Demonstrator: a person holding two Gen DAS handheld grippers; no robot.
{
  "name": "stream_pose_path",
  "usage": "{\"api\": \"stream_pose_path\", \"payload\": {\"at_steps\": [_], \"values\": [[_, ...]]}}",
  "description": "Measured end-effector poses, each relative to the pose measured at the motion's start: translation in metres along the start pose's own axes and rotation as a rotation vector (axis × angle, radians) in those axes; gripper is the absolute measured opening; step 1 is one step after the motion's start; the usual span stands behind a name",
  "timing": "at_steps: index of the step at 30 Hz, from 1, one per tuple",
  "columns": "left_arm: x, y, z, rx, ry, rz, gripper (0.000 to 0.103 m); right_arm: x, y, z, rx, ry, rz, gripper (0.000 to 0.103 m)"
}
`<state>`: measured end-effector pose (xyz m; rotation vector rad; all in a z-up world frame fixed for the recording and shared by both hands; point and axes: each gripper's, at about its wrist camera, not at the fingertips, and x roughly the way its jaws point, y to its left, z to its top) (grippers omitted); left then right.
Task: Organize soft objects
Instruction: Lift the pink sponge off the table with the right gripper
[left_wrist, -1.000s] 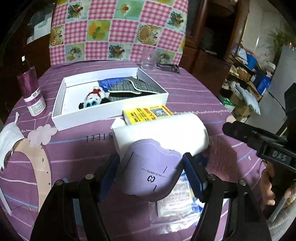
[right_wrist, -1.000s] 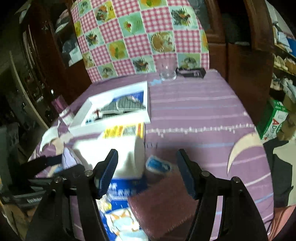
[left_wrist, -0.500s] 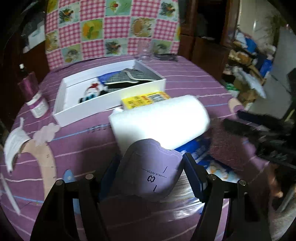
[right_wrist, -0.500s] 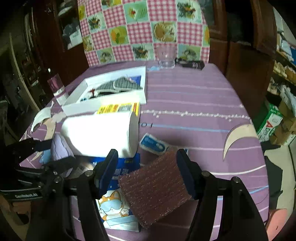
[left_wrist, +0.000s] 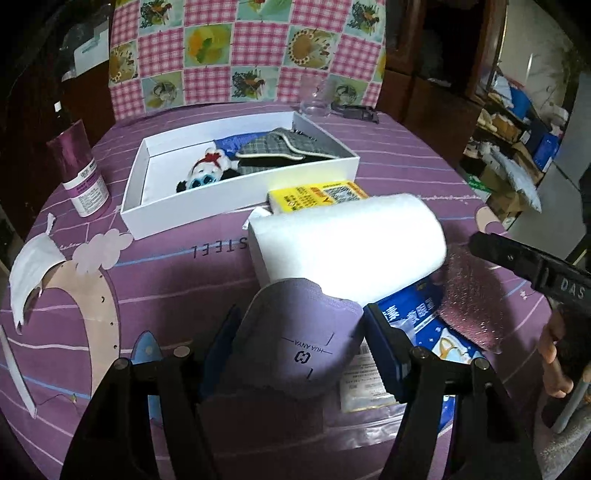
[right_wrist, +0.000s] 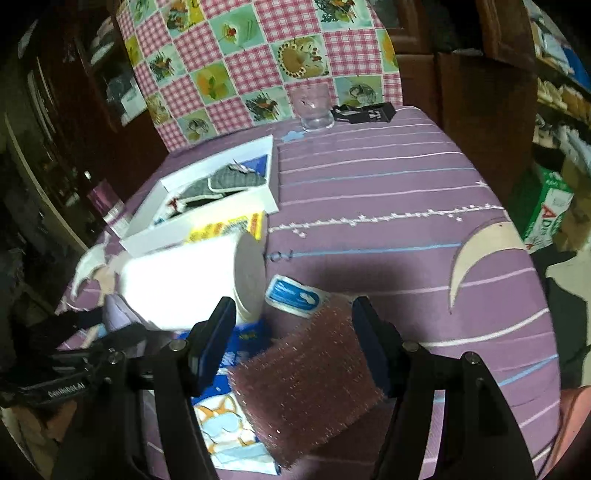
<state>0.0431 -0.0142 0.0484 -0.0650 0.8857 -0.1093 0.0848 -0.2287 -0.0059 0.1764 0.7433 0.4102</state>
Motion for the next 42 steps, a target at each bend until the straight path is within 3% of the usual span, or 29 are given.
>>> {"api": "stream_pose_path", "payload": {"at_steps": [4, 9, 12, 14, 24, 29, 35, 38, 42], "values": [[-0.004, 0.002, 0.002, -0.008, -0.026, -0.027, 0.068, 0.008, 0.002, 0.012, 0.040, 0.006, 0.060, 0.066], [0.006, 0.008, 0.004, -0.034, 0.003, -0.051, 0.068, 0.038, 0.017, 0.026, 0.061, 0.101, 0.143, 0.066], [0.012, 0.010, 0.004, -0.040, 0.000, -0.067, 0.067, 0.053, 0.024, 0.025, 0.056, 0.154, 0.174, 0.054], [0.014, 0.011, 0.005, -0.043, -0.006, -0.073, 0.064, 0.059, 0.027, 0.023, 0.068, 0.176, 0.214, 0.052], [0.014, 0.016, 0.012, -0.080, -0.075, -0.091, 0.059, 0.056, 0.055, 0.032, -0.068, 0.049, 0.143, 0.052], [0.003, 0.030, 0.015, -0.157, -0.154, -0.106, 0.058, 0.046, 0.064, 0.030, -0.125, -0.025, 0.173, 0.052], [0.015, 0.016, 0.011, -0.091, -0.093, -0.081, 0.057, 0.056, 0.053, 0.023, -0.104, 0.063, 0.119, 0.049], [0.013, 0.002, 0.007, -0.021, -0.090, -0.016, 0.057, 0.049, 0.051, 0.021, -0.104, 0.072, 0.125, 0.049], [0.008, 0.001, 0.002, 0.001, -0.079, -0.001, 0.056, 0.026, 0.045, 0.022, -0.072, 0.039, 0.132, 0.049]]}}
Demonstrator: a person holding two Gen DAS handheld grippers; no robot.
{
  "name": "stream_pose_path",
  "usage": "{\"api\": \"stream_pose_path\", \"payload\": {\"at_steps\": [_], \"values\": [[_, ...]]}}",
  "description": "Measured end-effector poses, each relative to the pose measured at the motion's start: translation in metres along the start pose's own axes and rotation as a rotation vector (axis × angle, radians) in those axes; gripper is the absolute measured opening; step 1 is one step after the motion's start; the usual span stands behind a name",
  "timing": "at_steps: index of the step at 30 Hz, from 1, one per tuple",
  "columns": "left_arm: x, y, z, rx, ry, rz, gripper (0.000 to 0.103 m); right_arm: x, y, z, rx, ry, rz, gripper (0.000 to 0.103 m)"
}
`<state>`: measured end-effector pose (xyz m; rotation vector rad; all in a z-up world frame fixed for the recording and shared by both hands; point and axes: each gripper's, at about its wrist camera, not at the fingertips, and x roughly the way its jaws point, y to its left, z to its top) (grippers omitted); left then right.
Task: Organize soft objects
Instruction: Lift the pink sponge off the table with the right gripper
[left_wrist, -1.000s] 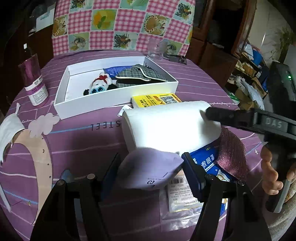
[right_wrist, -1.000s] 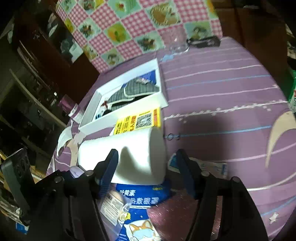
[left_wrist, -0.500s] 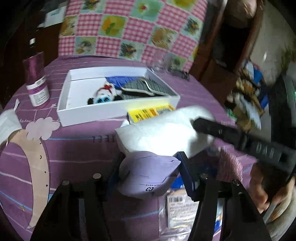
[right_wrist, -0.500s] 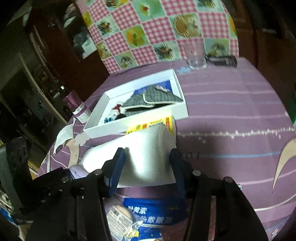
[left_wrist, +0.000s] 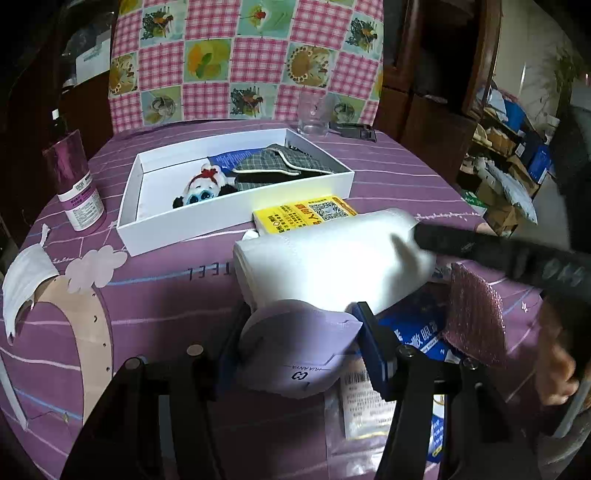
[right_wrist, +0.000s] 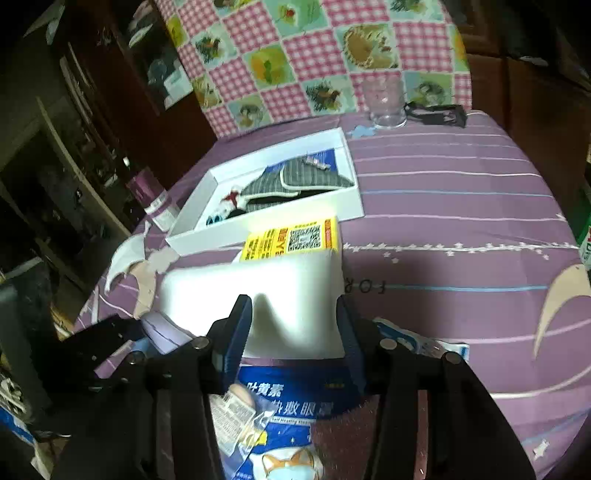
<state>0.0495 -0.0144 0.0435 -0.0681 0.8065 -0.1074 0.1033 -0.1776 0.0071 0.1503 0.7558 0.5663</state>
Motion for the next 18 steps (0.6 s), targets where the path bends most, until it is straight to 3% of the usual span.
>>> {"api": "stream_pose_path", "payload": {"at_steps": [7, 12, 18], "values": [[-0.017, -0.005, -0.005, 0.030, -0.012, -0.017, 0.049, -0.046, -0.019, -0.014, 0.042, 0.003, -0.030, 0.062], [-0.021, -0.004, -0.010, 0.031, 0.002, -0.037, 0.044, -0.047, -0.033, -0.039, 0.045, 0.062, -0.110, 0.062], [-0.032, -0.004, -0.019, 0.024, 0.006, -0.075, 0.042, -0.040, -0.050, -0.056, 0.093, 0.138, -0.143, 0.062]]}}
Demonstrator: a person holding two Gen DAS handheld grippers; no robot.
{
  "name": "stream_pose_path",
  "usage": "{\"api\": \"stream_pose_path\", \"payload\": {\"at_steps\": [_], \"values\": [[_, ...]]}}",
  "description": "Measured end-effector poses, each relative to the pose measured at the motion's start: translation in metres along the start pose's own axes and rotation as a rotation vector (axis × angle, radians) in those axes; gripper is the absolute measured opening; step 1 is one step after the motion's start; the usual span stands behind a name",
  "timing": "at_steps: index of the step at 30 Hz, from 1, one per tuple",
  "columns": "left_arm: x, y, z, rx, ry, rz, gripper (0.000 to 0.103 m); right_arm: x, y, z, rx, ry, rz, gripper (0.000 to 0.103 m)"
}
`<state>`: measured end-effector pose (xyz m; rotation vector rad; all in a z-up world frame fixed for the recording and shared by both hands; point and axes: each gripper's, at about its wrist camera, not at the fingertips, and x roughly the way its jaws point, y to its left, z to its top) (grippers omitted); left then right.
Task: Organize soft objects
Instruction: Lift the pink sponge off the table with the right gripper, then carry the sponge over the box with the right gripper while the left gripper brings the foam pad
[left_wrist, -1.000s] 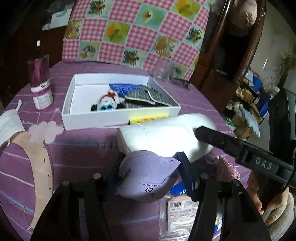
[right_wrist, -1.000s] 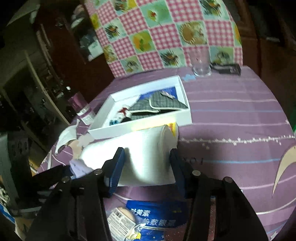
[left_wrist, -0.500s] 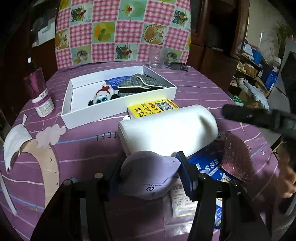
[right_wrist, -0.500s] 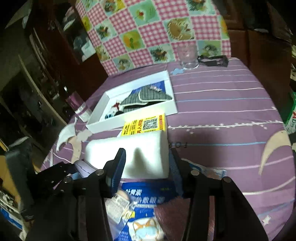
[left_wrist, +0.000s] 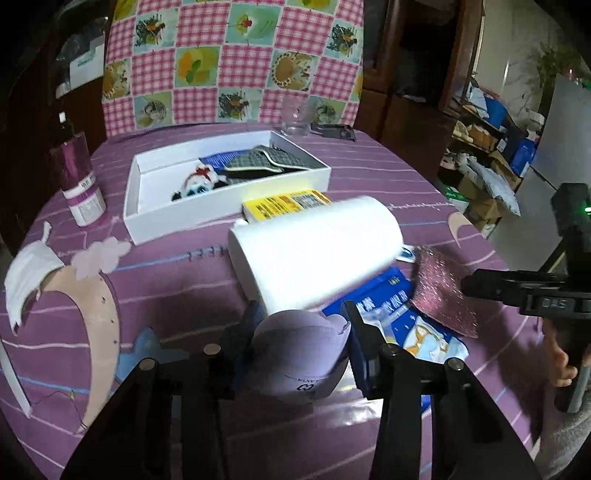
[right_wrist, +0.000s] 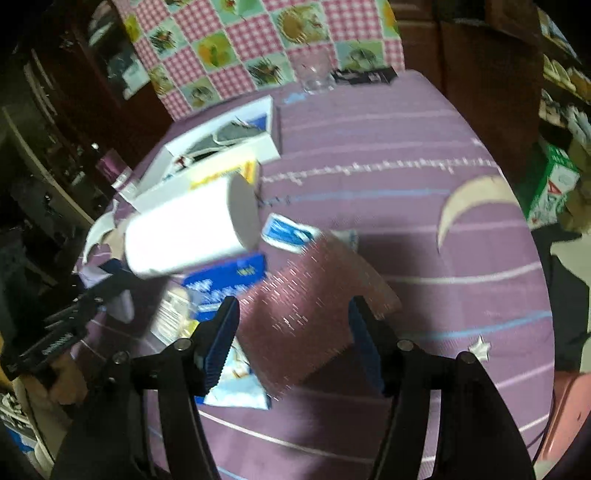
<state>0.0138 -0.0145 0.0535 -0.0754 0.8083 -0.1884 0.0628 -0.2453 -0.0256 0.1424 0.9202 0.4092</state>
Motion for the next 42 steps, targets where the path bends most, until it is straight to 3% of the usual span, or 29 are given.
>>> {"api": "stream_pose_path", "payload": {"at_steps": [8, 13, 16, 18, 20, 22, 33, 42], "values": [[0.014, -0.018, -0.012, 0.053, 0.068, -0.045, 0.040, 0.008, 0.006, -0.004, -0.026, 0.005, -0.067, 0.063], [0.020, -0.026, -0.017, 0.079, 0.087, -0.029, 0.040, 0.021, 0.024, -0.011, -0.137, 0.027, -0.144, 0.080], [0.019, -0.025, -0.017, 0.071, 0.086, -0.032, 0.040, 0.030, 0.035, -0.017, -0.197, 0.041, -0.226, 0.079], [0.019, -0.023, -0.017, 0.064, 0.087, -0.035, 0.040, 0.032, 0.039, -0.019, -0.219, 0.040, -0.267, 0.073], [0.020, -0.023, -0.016, 0.064, 0.089, -0.034, 0.040, 0.028, 0.035, -0.018, -0.195, 0.038, -0.292, 0.057], [0.020, -0.023, -0.016, 0.064, 0.085, -0.036, 0.040, 0.023, 0.026, -0.016, -0.153, 0.034, -0.303, 0.035], [0.010, -0.027, -0.009, 0.071, 0.045, -0.023, 0.036, -0.013, 0.038, -0.015, -0.181, -0.033, -0.286, 0.030], [-0.005, -0.027, 0.007, 0.037, 0.028, 0.039, 0.031, -0.030, 0.066, 0.008, -0.203, -0.057, -0.195, 0.030]]}}
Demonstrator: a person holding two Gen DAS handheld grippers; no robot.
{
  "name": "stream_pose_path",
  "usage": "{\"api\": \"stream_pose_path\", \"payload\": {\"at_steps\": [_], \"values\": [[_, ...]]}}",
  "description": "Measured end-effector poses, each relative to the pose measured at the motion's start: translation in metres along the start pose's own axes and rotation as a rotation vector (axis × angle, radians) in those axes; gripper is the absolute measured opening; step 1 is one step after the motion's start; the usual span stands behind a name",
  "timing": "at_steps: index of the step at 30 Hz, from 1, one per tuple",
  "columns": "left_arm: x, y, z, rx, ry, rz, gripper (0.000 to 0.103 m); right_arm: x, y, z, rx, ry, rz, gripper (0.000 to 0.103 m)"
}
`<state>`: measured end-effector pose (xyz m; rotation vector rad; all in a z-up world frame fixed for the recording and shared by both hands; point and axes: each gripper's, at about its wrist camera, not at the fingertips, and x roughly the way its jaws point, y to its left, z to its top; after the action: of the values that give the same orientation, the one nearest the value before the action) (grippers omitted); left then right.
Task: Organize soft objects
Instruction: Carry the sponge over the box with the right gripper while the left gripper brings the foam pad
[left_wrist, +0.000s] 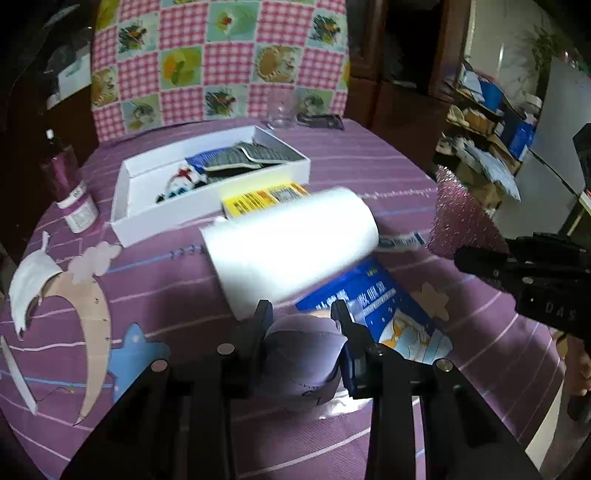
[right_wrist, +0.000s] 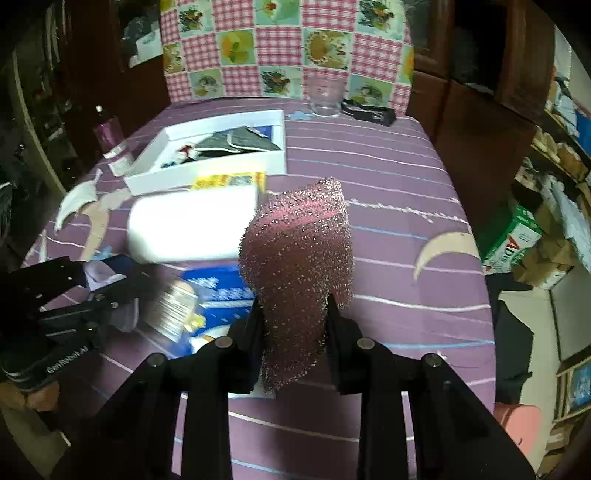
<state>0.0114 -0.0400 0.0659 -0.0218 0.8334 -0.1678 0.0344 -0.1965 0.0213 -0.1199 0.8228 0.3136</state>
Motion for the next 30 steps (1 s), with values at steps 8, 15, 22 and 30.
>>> {"api": "stream_pose_path", "payload": {"at_steps": [8, 15, 22, 30], "values": [[-0.015, 0.024, 0.037, -0.085, -0.043, 0.087, 0.027, 0.005, 0.006, 0.061, 0.078, -0.029, 0.057, 0.031], [-0.013, 0.060, 0.082, -0.172, -0.076, 0.144, 0.026, 0.014, 0.017, 0.126, 0.130, -0.065, 0.105, 0.032], [0.007, 0.090, 0.131, -0.226, -0.083, 0.231, 0.026, 0.035, 0.032, 0.170, 0.136, -0.162, 0.227, 0.032], [0.049, 0.135, 0.148, -0.315, -0.081, 0.234, 0.026, 0.090, 0.046, 0.206, 0.129, -0.188, 0.304, 0.034]]}}
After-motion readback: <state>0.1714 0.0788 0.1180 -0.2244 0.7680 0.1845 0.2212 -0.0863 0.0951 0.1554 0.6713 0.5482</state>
